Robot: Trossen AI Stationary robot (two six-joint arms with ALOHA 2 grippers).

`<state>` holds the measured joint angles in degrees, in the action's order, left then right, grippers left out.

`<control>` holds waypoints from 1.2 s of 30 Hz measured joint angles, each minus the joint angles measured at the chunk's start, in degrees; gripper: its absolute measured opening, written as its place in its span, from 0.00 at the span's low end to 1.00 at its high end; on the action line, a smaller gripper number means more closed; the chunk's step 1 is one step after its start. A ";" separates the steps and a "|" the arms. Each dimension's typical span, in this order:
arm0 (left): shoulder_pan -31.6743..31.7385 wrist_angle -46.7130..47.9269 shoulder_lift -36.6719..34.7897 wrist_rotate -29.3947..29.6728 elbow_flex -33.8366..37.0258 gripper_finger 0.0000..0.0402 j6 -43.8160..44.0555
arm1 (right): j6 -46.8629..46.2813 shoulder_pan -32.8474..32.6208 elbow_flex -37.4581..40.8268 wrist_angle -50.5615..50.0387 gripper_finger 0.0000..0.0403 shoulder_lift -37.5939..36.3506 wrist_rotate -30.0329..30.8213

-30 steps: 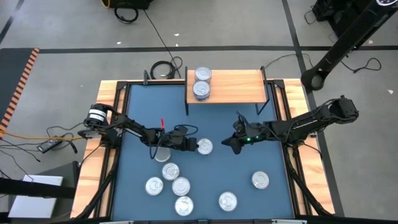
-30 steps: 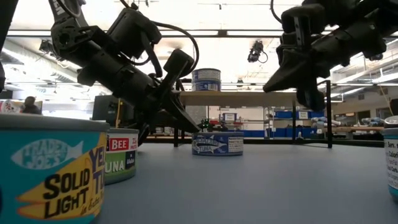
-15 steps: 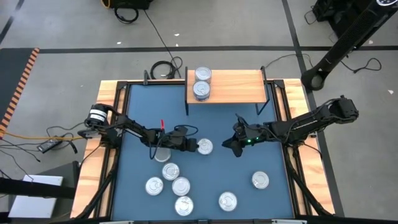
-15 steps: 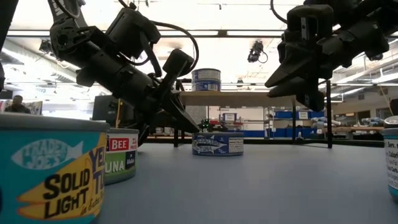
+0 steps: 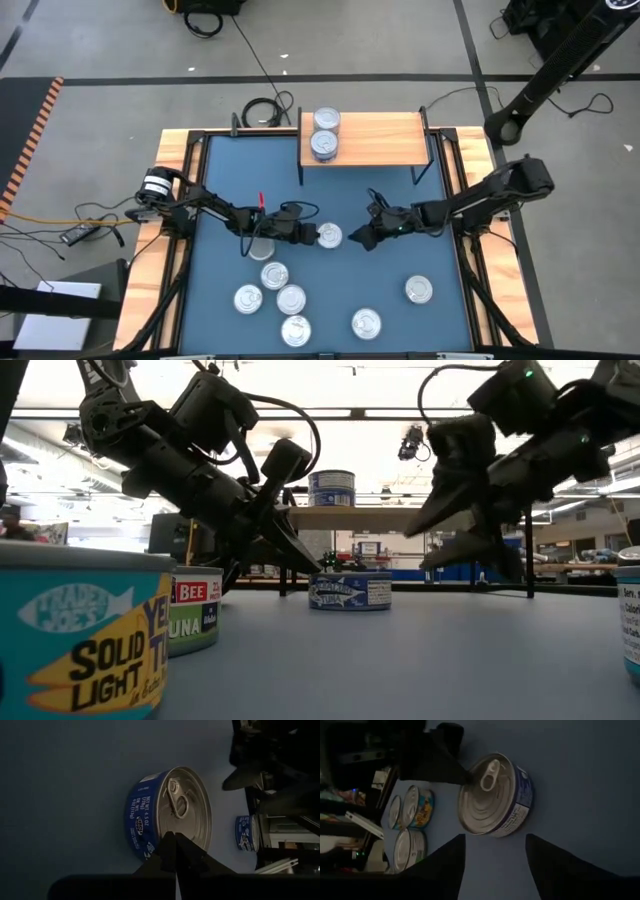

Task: Stack canned seafood by type on shelf
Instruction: Put the blue tuna can on the shelf

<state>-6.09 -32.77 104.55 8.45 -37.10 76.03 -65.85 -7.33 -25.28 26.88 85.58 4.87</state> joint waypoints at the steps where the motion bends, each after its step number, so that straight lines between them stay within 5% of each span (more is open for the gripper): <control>1: 0.00 0.11 0.00 0.02 0.00 0.00 -0.05 | -0.90 0.00 0.00 0.94 0.53 1.19 0.00; 8: 0.00 0.58 -0.02 0.04 0.00 0.00 -0.90 | -4.53 0.02 0.00 7.15 0.53 6.06 -0.01; 36: 0.36 2.25 0.20 -0.99 -0.10 0.00 -2.61 | -5.93 0.76 -2.27 4.16 0.53 6.17 2.85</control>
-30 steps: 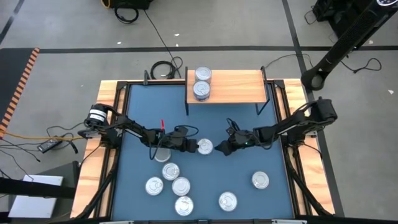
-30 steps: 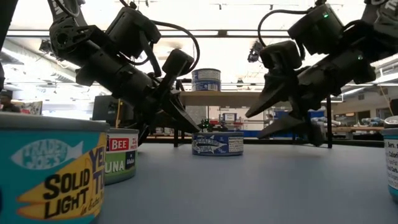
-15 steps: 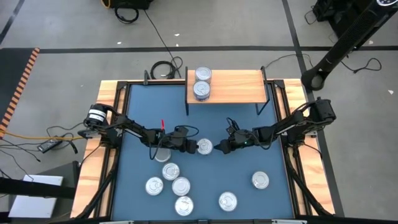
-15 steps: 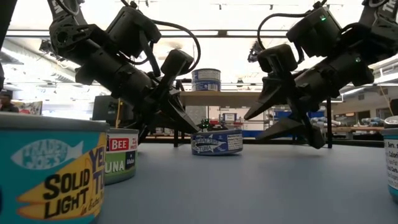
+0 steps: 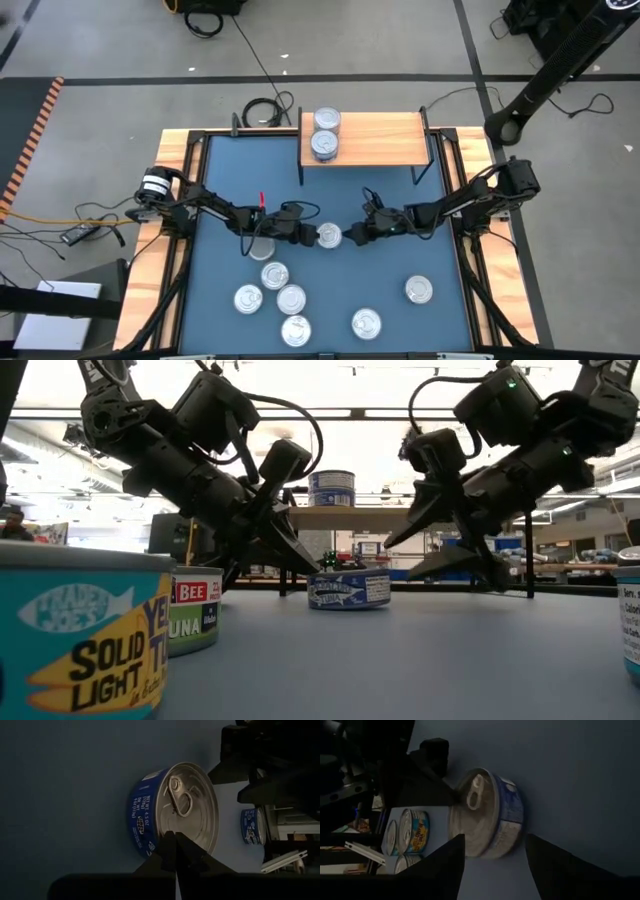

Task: Stack canned seafood by type on shelf
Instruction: Put the blue tuna can on the shelf

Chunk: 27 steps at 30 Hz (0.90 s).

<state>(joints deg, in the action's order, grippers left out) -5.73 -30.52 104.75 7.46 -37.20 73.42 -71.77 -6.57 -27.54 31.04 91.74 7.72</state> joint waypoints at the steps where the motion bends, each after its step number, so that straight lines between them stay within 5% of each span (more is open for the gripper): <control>1: 0.09 -0.48 0.04 -0.21 0.10 0.00 0.00 | 0.45 0.00 -0.66 -0.57 0.53 0.00 0.11; 9: 0.10 -0.56 0.08 -0.23 0.19 0.00 -0.58 | 0.87 0.50 -2.43 -7.93 0.53 0.02 0.33; 27: 0.40 0.02 0.08 -0.65 0.19 0.00 -2.84 | -1.46 1.14 -2.50 -6.16 0.57 0.02 1.43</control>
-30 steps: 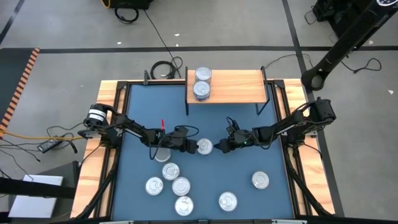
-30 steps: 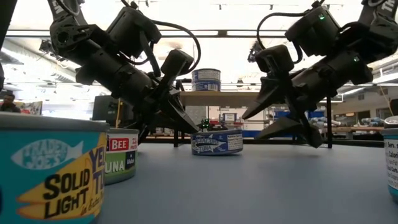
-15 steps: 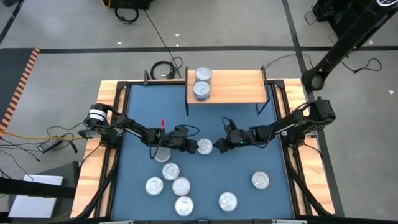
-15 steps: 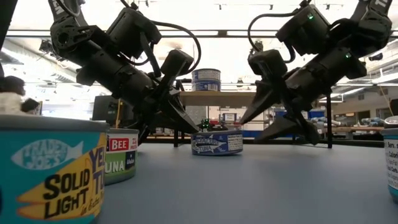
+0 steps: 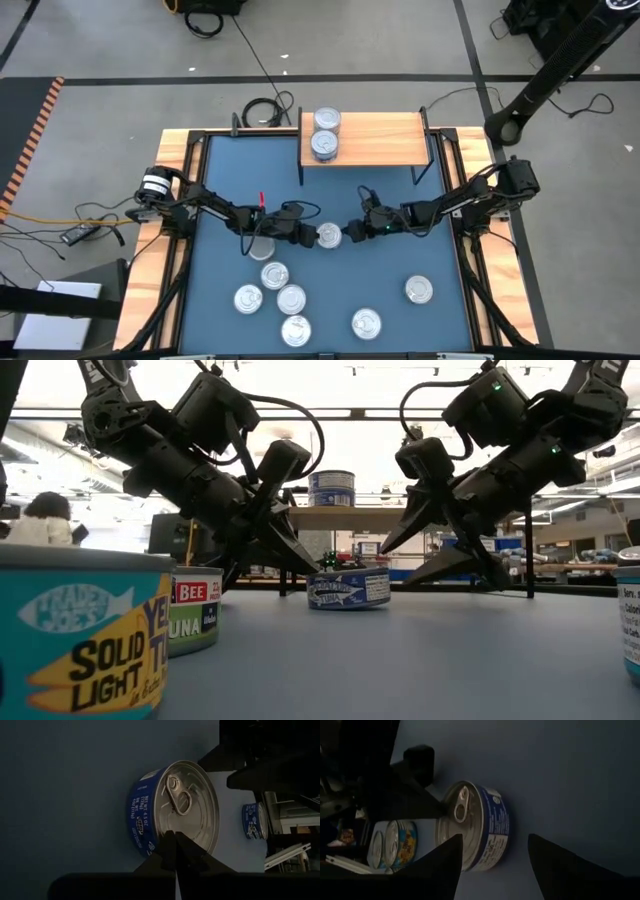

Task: Stack canned seafood by type on shelf
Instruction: Put the blue tuna can on the shelf

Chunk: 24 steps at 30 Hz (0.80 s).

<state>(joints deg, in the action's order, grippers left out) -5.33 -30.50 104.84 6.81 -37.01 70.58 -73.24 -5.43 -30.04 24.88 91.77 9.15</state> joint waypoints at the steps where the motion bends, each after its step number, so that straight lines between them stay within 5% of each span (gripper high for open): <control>1: 0.03 -0.02 0.00 -0.02 0.00 0.00 -0.14 | -0.11 0.00 0.00 0.09 0.57 0.00 0.21; 14: 0.10 -0.66 0.46 -0.42 0.00 0.00 -1.02 | -0.76 -0.07 0.02 0.43 0.57 0.16 1.79; 24: 0.14 -0.83 0.46 -1.53 0.13 0.00 4.04 | -0.50 -0.97 -3.77 4.04 0.57 7.96 -1.67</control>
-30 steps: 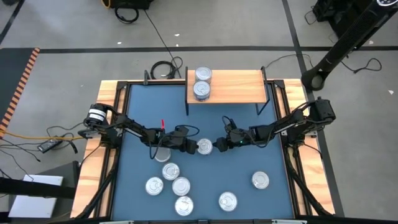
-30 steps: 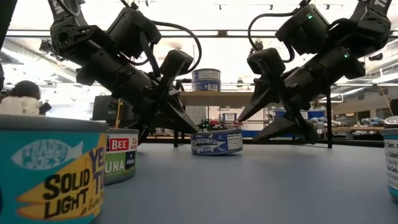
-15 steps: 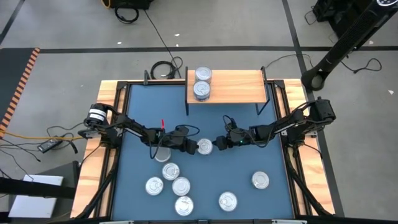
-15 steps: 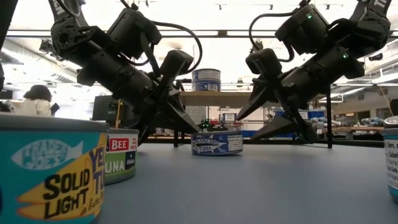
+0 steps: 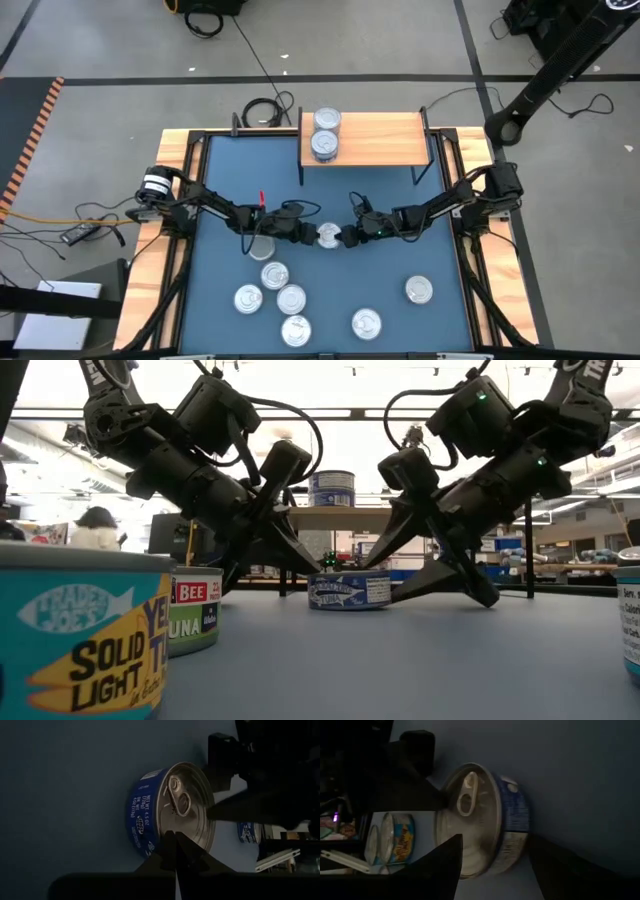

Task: Stack canned seafood by type on shelf
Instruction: Put the blue tuna can on the shelf

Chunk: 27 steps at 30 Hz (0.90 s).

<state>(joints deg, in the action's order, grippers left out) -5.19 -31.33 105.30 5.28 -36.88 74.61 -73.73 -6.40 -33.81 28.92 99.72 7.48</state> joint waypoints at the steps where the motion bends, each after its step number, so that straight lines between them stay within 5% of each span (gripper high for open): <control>1: 0.00 0.00 0.00 0.04 0.00 0.00 0.19 | 0.09 -0.05 -0.48 -0.34 0.57 0.46 -0.10; 27: 0.63 0.42 0.00 0.02 0.07 0.00 1.46 | 3.14 1.59 -5.54 -5.63 0.52 2.50 -1.65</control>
<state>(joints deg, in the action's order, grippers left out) -4.56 -30.92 105.30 5.30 -36.82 76.08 -70.60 -4.81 -39.35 23.29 102.23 5.83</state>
